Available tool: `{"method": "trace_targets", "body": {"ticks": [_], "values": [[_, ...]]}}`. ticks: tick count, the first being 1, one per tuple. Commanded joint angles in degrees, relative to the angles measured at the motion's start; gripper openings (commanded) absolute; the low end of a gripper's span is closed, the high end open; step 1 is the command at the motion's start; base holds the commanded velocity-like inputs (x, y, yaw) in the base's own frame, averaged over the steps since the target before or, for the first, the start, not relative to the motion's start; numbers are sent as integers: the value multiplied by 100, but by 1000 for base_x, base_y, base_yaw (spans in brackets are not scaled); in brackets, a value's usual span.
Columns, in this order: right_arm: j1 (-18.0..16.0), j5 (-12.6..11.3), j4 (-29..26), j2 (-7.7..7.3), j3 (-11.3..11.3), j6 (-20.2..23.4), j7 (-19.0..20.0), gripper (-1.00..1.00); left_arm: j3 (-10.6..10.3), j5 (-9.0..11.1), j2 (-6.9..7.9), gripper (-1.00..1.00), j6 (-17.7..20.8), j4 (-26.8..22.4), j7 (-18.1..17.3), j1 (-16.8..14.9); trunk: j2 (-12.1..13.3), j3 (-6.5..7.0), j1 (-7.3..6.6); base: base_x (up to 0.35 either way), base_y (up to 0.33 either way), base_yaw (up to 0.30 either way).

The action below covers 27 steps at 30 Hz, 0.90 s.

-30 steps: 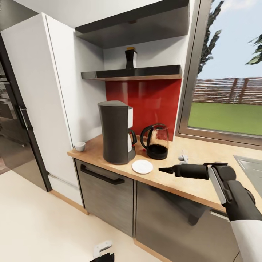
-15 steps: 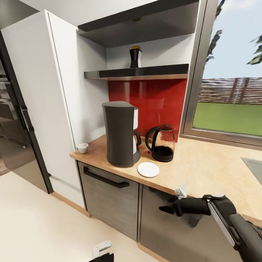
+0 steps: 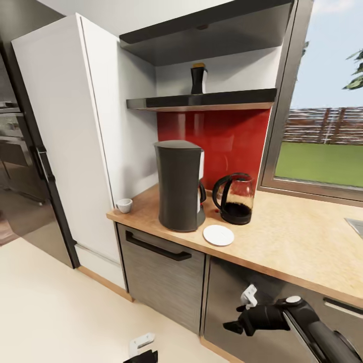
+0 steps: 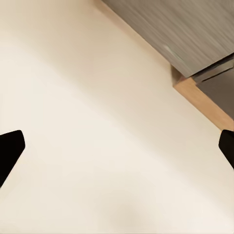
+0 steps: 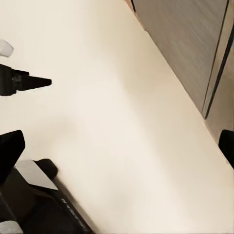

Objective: Set up a coffee station on the kitchen countertop: keep the coffee maker on the countertop, move the bottle of coffee from the kitchen shelf to the counter next to the coffee maker, place a paper coffee filter on top of the coffee maker, put the saucer next to the coffee maker with the coffee cup on the saucer, and place the electric kettle next to the coffee maker.

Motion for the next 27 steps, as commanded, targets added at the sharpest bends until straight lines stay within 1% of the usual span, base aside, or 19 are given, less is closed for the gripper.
{"method": "trace_targets", "body": {"ticks": [1, 3, 5, 6, 10, 12, 15, 19, 21, 22, 25, 27], "values": [[-2, -11, 198, 2, 0, -81, 1, 100, -49, 33, -1, 100, -34, -9, 34, -1, -4, -6, 0, 0, 256, 0], [0, -3, 459, 6, -8, -266, 1, 100, -49, 34, -7, 100, -58, -9, 34, -1, -4, -6, 0, 0, 253, 0], [3, 2, 955, 10, -23, -696, 1, 100, -49, 35, -20, 100, -77, -11, 34, -1, -4, -6, 0, 0, 216, 0], [3, -2, 1303, 9, -32, -1073, 3, 100, -50, 35, -24, 100, -84, -9, 37, -1, -4, -6, 0, 0, 137, 0], [3, -11, 1865, 7, -50, -1462, 6, 100, -50, 35, -25, 100, -85, -8, 35, 0, -4, -6, 0, 0, 117, 0], [3, -16, 1989, 1, -55, -1556, 7, 100, -50, 35, -25, 100, -88, -9, 34, -1, -4, -6, 0, 0, 109, 0], [3, -20, 2436, -1, -64, -1929, 4, 100, -50, 35, -38, 100, -91, -15, 34, -1, -4, -6, 0, 0, 67, -8], [3, -21, 2919, -11, -69, -2369, -26, 100, -50, 35, -47, 100, -92, -16, 40, 0, -4, -6, 0, 0, 15, -173], [3, -24, 3068, -13, -82, -2515, -67, 100, -50, 35, -49, 100, -92, -16, 39, -1, -4, -6, 0, 0, 4, -259], [3, -26, 3157, -14, -107, -2604, -96, 100, -50, 35, -49, 100, -92, -14, 37, 0, -4, -6, 0, 0, 2, -278], [3, -29, 3495, -4, -348, -2951, -214, 100, -54, 36, -51, 100, -91, -15, 39, 1, -4, -6, 0, 0, 1, -291], [3, -29, 3552, -24, -400, -3015, -233, 100, -57, 37, -52, 100, -92, -16, 43, 1, -4, -4, 0, 0, 0, -297]]}}
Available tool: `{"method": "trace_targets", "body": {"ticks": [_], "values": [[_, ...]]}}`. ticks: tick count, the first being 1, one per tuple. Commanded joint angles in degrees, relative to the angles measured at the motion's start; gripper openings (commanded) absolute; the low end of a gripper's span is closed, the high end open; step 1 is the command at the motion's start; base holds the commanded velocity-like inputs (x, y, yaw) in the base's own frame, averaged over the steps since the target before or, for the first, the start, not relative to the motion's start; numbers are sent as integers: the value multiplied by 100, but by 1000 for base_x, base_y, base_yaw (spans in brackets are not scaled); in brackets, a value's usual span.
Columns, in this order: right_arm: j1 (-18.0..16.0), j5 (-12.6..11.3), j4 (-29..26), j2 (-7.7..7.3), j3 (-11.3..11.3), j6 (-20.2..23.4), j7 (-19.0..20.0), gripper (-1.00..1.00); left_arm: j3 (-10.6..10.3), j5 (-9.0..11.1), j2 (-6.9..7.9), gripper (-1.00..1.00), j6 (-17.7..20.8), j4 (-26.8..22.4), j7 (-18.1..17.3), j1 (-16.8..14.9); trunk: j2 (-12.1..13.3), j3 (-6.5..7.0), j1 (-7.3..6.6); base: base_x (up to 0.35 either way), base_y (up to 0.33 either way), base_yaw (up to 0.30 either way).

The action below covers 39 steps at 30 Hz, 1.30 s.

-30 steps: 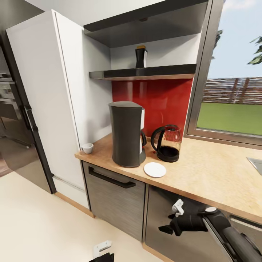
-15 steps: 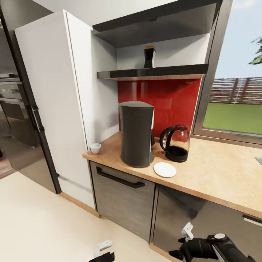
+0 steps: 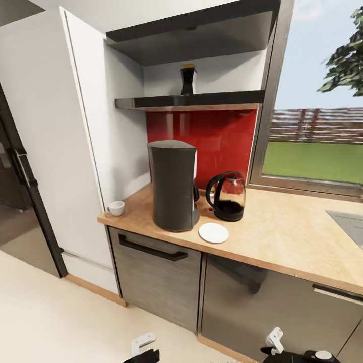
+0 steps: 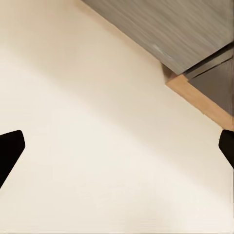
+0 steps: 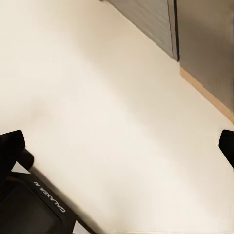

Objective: Set up a coffee station on the kitchen countertop: keep the coffee maker on the countertop, move the bottle of coffee from the kitchen shelf to the counter next to the coffee maker, place a paper coffee filter on top of the coffee maker, put the saucer next to the coffee maker with the coffee cup on the saucer, and place the electric kettle next to the coffee maker.

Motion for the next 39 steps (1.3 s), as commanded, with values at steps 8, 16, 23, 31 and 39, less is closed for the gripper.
{"method": "trace_targets", "body": {"ticks": [8, 16, 23, 31, 39], "values": [[-4, -17, 21, 7, -23, 23, 2, 100, -45, 38, 1, 100, -14, 0, 28, -4, -4, 15, 0, 0, 57, -297], [-4, -15, 140, 30, -22, -116, 2, 100, -45, 39, 9, 100, -14, 9, 28, -3, -4, 39, 0, 0, 185, -293], [-4, -15, 221, 30, -22, -171, 2, 100, -46, 39, 10, 100, -14, 9, 28, -4, -4, 60, 0, 0, 272, -224], [-4, -8, 281, 39, -14, -212, 2, 100, -44, 39, 10, 100, -14, 9, 41, -3, -4, 66, 0, 0, 127, -84], [-4, -8, 296, 72, -14, -265, 2, 100, -41, 39, 15, 100, -14, 9, 38, -4, -4, 66, 0, 0, 49, -2]]}}
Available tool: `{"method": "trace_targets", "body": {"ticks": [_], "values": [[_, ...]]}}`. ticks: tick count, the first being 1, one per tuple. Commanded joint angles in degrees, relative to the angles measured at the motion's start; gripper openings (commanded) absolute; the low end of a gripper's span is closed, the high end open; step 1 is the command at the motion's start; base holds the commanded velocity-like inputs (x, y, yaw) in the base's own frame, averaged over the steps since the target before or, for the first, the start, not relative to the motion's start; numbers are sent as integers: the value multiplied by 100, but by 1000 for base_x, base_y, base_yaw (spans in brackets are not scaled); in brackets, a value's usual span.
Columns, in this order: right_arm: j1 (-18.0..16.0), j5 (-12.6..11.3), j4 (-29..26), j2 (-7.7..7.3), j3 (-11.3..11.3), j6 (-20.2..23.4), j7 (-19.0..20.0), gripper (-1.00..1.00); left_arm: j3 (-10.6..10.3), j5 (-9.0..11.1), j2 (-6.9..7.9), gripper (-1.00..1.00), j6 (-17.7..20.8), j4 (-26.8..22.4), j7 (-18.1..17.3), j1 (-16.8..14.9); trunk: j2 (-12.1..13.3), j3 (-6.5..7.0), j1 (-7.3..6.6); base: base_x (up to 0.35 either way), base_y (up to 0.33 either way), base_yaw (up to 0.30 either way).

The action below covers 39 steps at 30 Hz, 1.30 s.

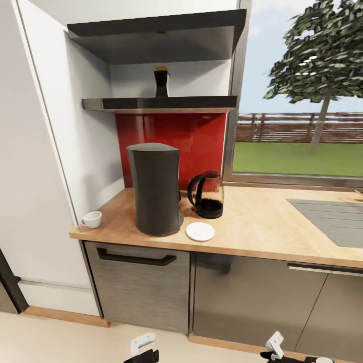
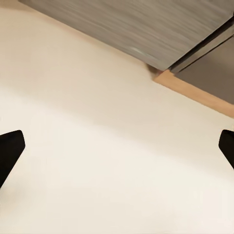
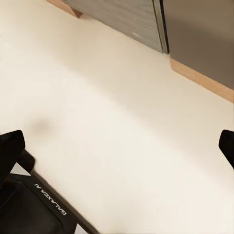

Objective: Set up a coffee station on the kitchen countertop: keep the coffee maker on the countertop, move the bottle of coffee from the kitchen shelf to the counter next to the coffee maker, place a paper coffee filter on top of the coffee maker, put the saucer next to the coffee maker with the coffee cup on the saucer, and place the electric kettle next to the coffee maker.

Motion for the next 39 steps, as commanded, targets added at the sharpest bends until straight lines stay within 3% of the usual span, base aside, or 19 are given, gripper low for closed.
{"method": "trace_targets", "body": {"ticks": [1, 26, 31, 39], "values": [[-3, -16, -5, -5, 20, 24, 8, 100, -48, 31, 0, 100, -11, -9, 35, -2, -4, -7, 0, 0, 209, 0], [-3, -2, 60, 12, 29, -93, -20, 100, -49, 31, 4, 100, -11, -7, 39, -1, -4, -7, 0, 0, 274, 0], [-3, 2, 287, 134, 43, -513, -805, 100, -54, 31, 21, 100, -11, 0, 39, -2, -4, -7, 0, 6, 222, 0], [-3, 2, 349, 173, 48, -617, -913, 100, -57, 31, 17, 100, -11, 0, 39, -2, -4, -7, 0, 108, 174, 0]]}}
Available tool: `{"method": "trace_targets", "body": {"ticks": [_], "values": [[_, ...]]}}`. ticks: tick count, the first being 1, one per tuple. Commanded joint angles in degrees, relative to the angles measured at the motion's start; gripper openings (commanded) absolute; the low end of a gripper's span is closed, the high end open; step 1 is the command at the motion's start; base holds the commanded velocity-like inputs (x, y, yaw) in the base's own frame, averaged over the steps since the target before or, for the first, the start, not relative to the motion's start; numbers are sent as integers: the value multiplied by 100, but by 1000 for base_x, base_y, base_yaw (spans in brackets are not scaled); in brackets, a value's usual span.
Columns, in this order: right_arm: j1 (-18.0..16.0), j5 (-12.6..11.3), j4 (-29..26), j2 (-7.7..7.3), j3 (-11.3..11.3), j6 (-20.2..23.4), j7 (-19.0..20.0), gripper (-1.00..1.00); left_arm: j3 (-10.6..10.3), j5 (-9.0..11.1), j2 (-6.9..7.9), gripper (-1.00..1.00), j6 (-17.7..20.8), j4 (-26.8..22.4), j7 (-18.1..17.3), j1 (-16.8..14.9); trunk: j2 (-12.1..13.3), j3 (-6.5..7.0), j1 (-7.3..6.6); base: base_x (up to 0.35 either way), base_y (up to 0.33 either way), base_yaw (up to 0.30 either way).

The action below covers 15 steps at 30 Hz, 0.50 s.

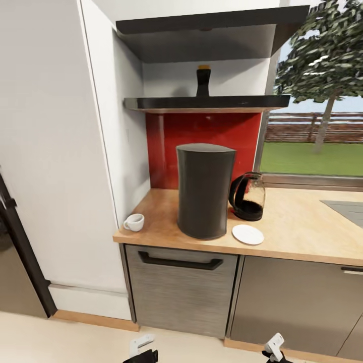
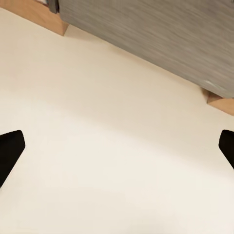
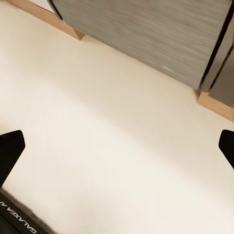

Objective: Set up a coffee station on the kitchen countertop: keep the coffee maker on the countertop, move the bottle of coffee from the kitchen shelf to the counter next to the coffee maker, place a paper coffee filter on top of the coffee maker, put the saucer next to the coffee maker with the coffee cup on the saucer, and place the electric kettle next to the coffee maker.

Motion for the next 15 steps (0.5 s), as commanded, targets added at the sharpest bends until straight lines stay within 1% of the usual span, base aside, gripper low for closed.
{"method": "trace_targets", "body": {"ticks": [1, 6, 15], "values": [[-5, -12, 4, -6, 36, -36, -3, 100, -48, 31, -1, 100, -11, -9, 34, -2, -3, -6, 1, 134, 185, 0], [-5, -8, 4, -6, 40, -41, -3, 100, -48, 31, -4, 100, -11, -9, 34, 0, -3, -6, 1, 124, 163, 0], [-5, -4, 4, -9, 40, -41, -4, 100, -48, 31, -4, 100, -11, -9, 34, -1, -3, -6, 1, 13, 197, 0]]}}
